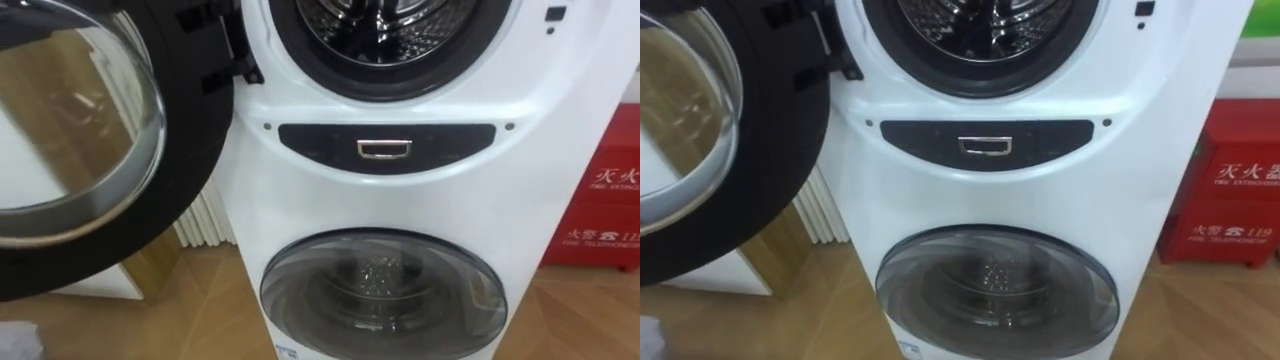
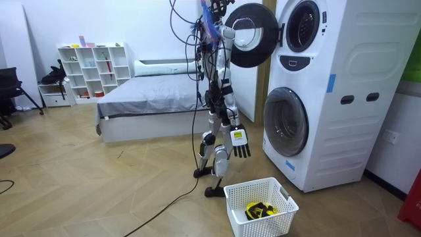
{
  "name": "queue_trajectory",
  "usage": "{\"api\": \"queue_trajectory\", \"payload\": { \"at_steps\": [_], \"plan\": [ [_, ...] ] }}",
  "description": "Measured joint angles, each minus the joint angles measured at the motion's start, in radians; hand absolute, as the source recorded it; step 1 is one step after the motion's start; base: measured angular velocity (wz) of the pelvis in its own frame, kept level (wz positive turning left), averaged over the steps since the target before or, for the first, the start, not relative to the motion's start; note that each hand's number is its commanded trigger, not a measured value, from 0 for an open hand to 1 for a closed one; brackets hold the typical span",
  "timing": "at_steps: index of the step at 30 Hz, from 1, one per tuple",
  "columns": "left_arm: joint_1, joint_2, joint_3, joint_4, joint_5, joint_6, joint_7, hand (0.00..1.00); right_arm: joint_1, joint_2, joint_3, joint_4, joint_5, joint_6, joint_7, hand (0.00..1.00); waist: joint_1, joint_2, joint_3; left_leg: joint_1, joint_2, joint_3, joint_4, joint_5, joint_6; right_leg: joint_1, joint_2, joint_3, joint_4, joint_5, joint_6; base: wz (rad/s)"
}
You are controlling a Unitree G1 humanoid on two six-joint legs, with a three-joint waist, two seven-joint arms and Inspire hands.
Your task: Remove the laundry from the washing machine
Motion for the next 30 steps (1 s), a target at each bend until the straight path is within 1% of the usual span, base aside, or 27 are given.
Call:
{"api": "queue_trajectory", "payload": {
  "at_steps": [1,2,3,5,6,8,10,12,13,15,16,17,18,19,20,21,22,23,24,26,27,29,30],
  "plan": [
    [-0.021,0.009,0.001,-0.01,0.003,0.005,0.001,0.0,0.004,-0.003,-0.006,-0.001,-0.011,0.0,0.003,0.0,0.003,-0.001,0.0001,0.0,-0.003,-0.003,0.0,0.001,0.002,0.001,-0.002,0.0,0.0,-0.001,0.001,0.06],
    [-0.032,0.026,0.001,-0.014,0.003,0.005,0.001,0.0,0.004,-0.008,-0.011,-0.002,-0.032,0.0,0.01,0.0,0.004,-0.002,0.0009,0.0,-0.005,-0.005,0.0,0.002,0.004,0.0,-0.004,0.0,0.001,-0.002,0.003,0.04],
    [-0.033,0.037,0.0,-0.019,0.003,0.005,0.0,0.0,0.004,-0.01,-0.011,-0.003,-0.04,-0.001,0.012,0.0,0.004,-0.003,0.0013,-0.001,-0.007,-0.005,0.0,0.003,0.005,-0.003,-0.006,0.001,0.001,-0.002,0.004,0.0],
    [-0.051,0.069,0.0,-0.059,0.002,0.007,0.001,0.0,0.004,-0.013,-0.022,-0.002,-0.059,-0.001,0.021,0.0,0.001,-0.006,0.0031,-0.008,-0.011,-0.009,0.001,0.004,0.006,-0.006,-0.01,-0.001,-0.005,-0.003,0.009,0.06],
    [-0.062,0.076,-0.001,-0.069,0.003,0.012,0.001,0.0,0.006,-0.013,-0.023,-0.001,-0.065,-0.001,0.024,0.0,0.001,-0.007,0.003,-0.011,-0.011,-0.011,0.002,0.004,0.006,-0.006,-0.01,-0.002,-0.008,-0.002,0.01,0.14],
    [-0.122,0.091,-0.012,-0.082,-0.008,0.015,0.001,0.0,0.007,-0.013,-0.021,-0.001,-0.078,-0.001,0.031,0.0,-0.001,-0.012,0.006,-0.021,-0.013,-0.024,0.009,0.004,0.007,0.0,-0.012,-0.017,-0.012,0.003,0.012,0.17],
    [-0.139,0.093,-0.018,-0.083,-0.028,0.015,0.002,0.0,0.003,-0.013,-0.019,0.001,-0.081,-0.005,0.033,0.0,-0.004,-0.012,0.0075,-0.018,-0.013,-0.024,0.009,0.004,0.007,0.007,-0.013,-0.021,-0.015,0.004,0.012,0.13],
    [-0.144,0.092,-0.024,-0.083,-0.035,0.015,0.001,0.0,-0.002,-0.013,-0.019,0.016,-0.093,-0.008,0.041,0.0,-0.014,-0.016,0.0096,-0.011,-0.013,-0.032,0.009,0.004,0.008,0.019,-0.013,-0.026,-0.017,0.005,0.013,0.21],
    [-0.144,0.09,-0.024,-0.088,-0.037,0.015,0.001,0.0,-0.007,-0.013,-0.018,0.022,-0.1,-0.009,0.052,0.0,-0.032,-0.02,0.0126,-0.011,-0.014,-0.047,0.009,0.005,0.008,0.027,-0.015,-0.038,-0.018,0.004,0.013,0.29],
    [-0.144,0.078,-0.025,-0.11,-0.03,0.016,0.0,0.0,-0.011,-0.015,-0.018,0.023,-0.119,-0.009,0.076,0.0,-0.047,-0.029,0.0184,-0.014,-0.018,-0.055,0.011,0.008,0.013,0.03,-0.022,-0.048,-0.016,0.003,0.016,0.28],
    [-0.144,0.062,-0.025,-0.129,-0.023,0.016,0.0,0.0,-0.016,-0.021,-0.017,0.025,-0.126,-0.009,0.089,0.0,-0.056,-0.033,0.0227,-0.017,-0.026,-0.061,0.011,0.012,0.018,0.031,-0.029,-0.054,-0.017,0.0,0.02,0.19],
    [-0.144,0.031,-0.025,-0.166,-0.025,0.016,-0.001,0.0,-0.021,-0.029,-0.01,0.031,-0.126,-0.01,0.099,0.0,-0.057,-0.036,0.0262,-0.018,-0.032,-0.059,0.011,0.014,0.021,0.03,-0.036,-0.054,-0.019,-0.003,0.024,0.16],
    [-0.144,0.012,-0.025,-0.186,-0.026,0.016,-0.001,0.0,-0.024,-0.029,-0.009,0.035,-0.126,-0.01,0.102,0.0,-0.057,-0.039,0.0265,-0.019,-0.036,-0.06,0.01,0.016,0.024,0.03,-0.04,-0.054,-0.019,-0.004,0.027,0.1],
    [-0.144,-0.026,-0.025,-0.226,-0.031,0.013,-0.001,0.0,-0.032,-0.03,-0.004,0.037,-0.128,-0.01,0.112,0.0,-0.057,-0.042,0.0261,-0.019,-0.043,-0.061,0.003,0.019,0.03,0.027,-0.047,-0.058,-0.016,-0.004,0.032,0.12],
    [-0.144,-0.067,-0.025,-0.261,-0.048,0.0,-0.001,0.0,-0.04,-0.032,0.001,0.045,-0.135,-0.009,0.121,0.0,-0.061,-0.045,0.0264,-0.02,-0.045,-0.065,-0.002,0.024,0.038,0.026,-0.056,-0.065,-0.015,-0.001,0.038,0.15],
    [-0.143,-0.086,-0.025,-0.275,-0.057,-0.007,-0.001,0.0,-0.043,-0.033,0.001,0.052,-0.139,-0.009,0.125,0.0,-0.067,-0.045,0.0262,-0.021,-0.049,-0.067,-0.004,0.026,0.041,0.027,-0.06,-0.069,-0.015,0.001,0.041,0.22],
    [-0.143,-0.123,-0.025,-0.293,-0.072,-0.025,-0.001,0.0,-0.054,-0.034,0.002,0.068,-0.159,-0.008,0.13,0.0,-0.078,-0.046,0.026,-0.023,-0.059,-0.076,-0.006,0.032,0.05,0.028,-0.067,-0.067,-0.013,0.007,0.047,0.2],
    [-0.141,-0.153,-0.026,-0.31,-0.106,-0.037,-0.002,0.0,-0.073,-0.032,0.011,0.075,-0.172,-0.001,0.132,0.0,-0.082,-0.047,0.0259,-0.023,-0.066,-0.079,-0.008,0.036,0.057,0.028,-0.075,-0.068,-0.011,0.011,0.052,0.15],
    [-0.141,-0.167,-0.027,-0.318,-0.127,-0.043,-0.004,0.0,-0.074,-0.03,0.014,0.076,-0.173,0.001,0.133,0.0,-0.083,-0.049,0.0259,-0.023,-0.069,-0.079,-0.008,0.038,0.059,0.028,-0.078,-0.068,-0.011,0.014,0.055,0.06],
    [-0.14,-0.221,-0.032,-0.356,-0.166,-0.074,-0.024,0.0,-0.087,-0.029,0.041,0.077,-0.18,0.001,0.137,0.0,-0.089,-0.059,0.0238,-0.027,-0.078,-0.08,-0.008,0.042,0.068,0.028,-0.087,-0.07,-0.013,0.024,0.062,0.04],
    [-0.139,-0.233,-0.032,-0.367,-0.171,-0.084,-0.029,0.0,-0.091,-0.026,0.041,0.078,-0.181,0.002,0.138,0.0,-0.092,-0.063,0.0235,-0.028,-0.079,-0.08,-0.008,0.044,0.07,0.028,-0.088,-0.07,-0.014,0.028,0.064,0.04],
    [-0.134,-0.275,-0.032,-0.39,-0.178,-0.126,-0.046,0.0,-0.094,-0.023,0.04,0.078,-0.185,0.002,0.141,0.0,-0.105,-0.071,0.0221,-0.03,-0.084,-0.079,-0.009,0.049,0.079,0.028,-0.093,-0.071,-0.013,0.046,0.069,0.0],
    [-0.119,-0.29,-0.033,-0.406,-0.187,-0.133,-0.064,0.0,-0.094,-0.022,0.041,0.077,-0.183,0.001,0.141,0.0,-0.11,-0.072,0.0211,-0.03,-0.086,-0.078,-0.009,0.051,0.082,0.028,-0.095,-0.071,-0.014,0.054,0.071,0.0]
  ]
}}
